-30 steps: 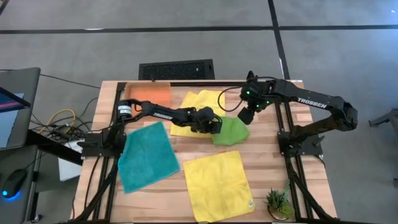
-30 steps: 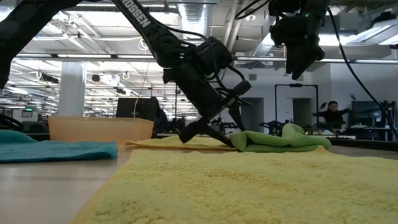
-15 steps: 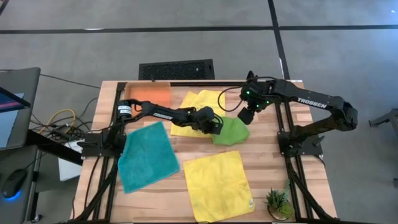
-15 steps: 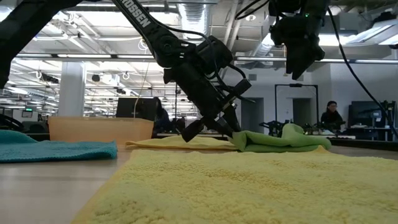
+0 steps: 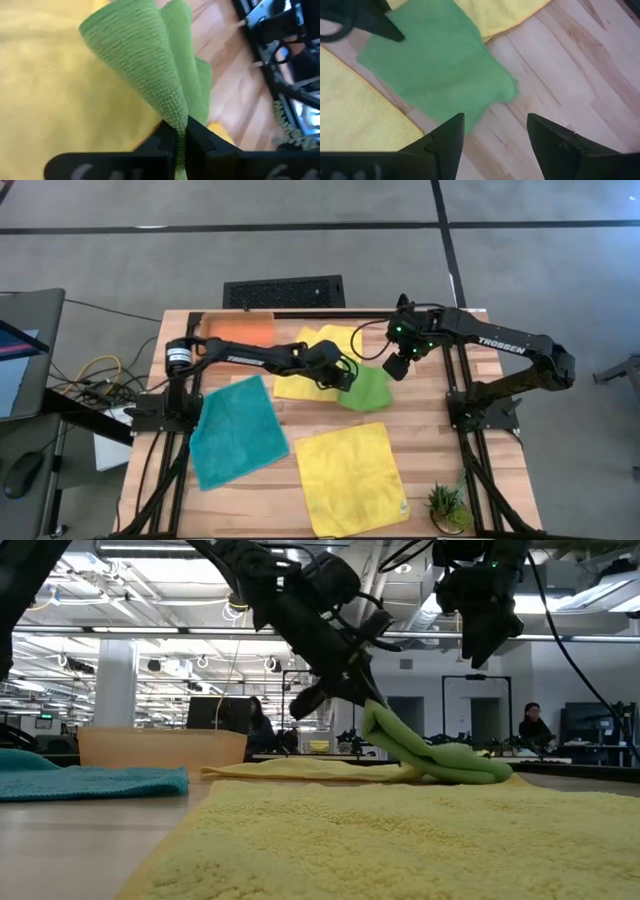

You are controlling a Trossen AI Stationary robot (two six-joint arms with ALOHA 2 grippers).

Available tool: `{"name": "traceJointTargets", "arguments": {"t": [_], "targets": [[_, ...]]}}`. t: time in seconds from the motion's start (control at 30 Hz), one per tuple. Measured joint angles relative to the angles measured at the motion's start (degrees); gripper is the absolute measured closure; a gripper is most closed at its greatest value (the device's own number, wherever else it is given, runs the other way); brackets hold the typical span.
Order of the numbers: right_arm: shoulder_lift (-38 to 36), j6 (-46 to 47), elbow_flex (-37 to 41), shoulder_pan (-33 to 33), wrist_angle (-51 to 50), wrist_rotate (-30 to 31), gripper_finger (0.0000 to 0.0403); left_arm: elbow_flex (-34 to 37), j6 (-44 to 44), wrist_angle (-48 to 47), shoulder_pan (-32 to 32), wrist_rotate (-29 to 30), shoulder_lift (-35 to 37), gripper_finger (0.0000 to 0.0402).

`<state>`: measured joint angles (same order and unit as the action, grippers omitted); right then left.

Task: Fold microfiber towels
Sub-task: Put the green microfiber towel into the orange bin

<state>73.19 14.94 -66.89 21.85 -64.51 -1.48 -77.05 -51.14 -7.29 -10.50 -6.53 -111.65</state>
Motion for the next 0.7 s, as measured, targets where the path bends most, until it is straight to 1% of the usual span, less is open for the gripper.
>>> {"name": "traceJointTargets", "arguments": {"t": [0.2, 0.3, 0.47, 0.6, 0.7], "targets": [[0.0, 0.0, 0.0, 0.0, -0.5, 0.0, 0.0163, 0.0, 2.2, -5.5, 0.0, 1.5, 5.4, 0.0401], [0.0, 0.0, 0.0, 0.0, -1.1, 0.0, 0.0163, 0.0, 3.2, -9.4, -0.2, 2.8, 8.0, 0.0401], [0.0, -0.5, 0.0, 0.0, -0.8, 0.0, 0.0163, 0.0, 3.7, -17.6, -1.3, 2.8, 13.1, 0.0401], [0.0, -3.2, 0.0, -0.8, 0.5, 0.0, 0.0163, 0.0, 3.7, -22.4, -2.2, 3.4, 16.9, 0.0401], [0.0, -5.7, 0.0, -1.7, 2.2, -0.1, 0.0163, 0.0, 3.5, -24.9, -2.8, 5.1, 19.8, 0.0401]]}}
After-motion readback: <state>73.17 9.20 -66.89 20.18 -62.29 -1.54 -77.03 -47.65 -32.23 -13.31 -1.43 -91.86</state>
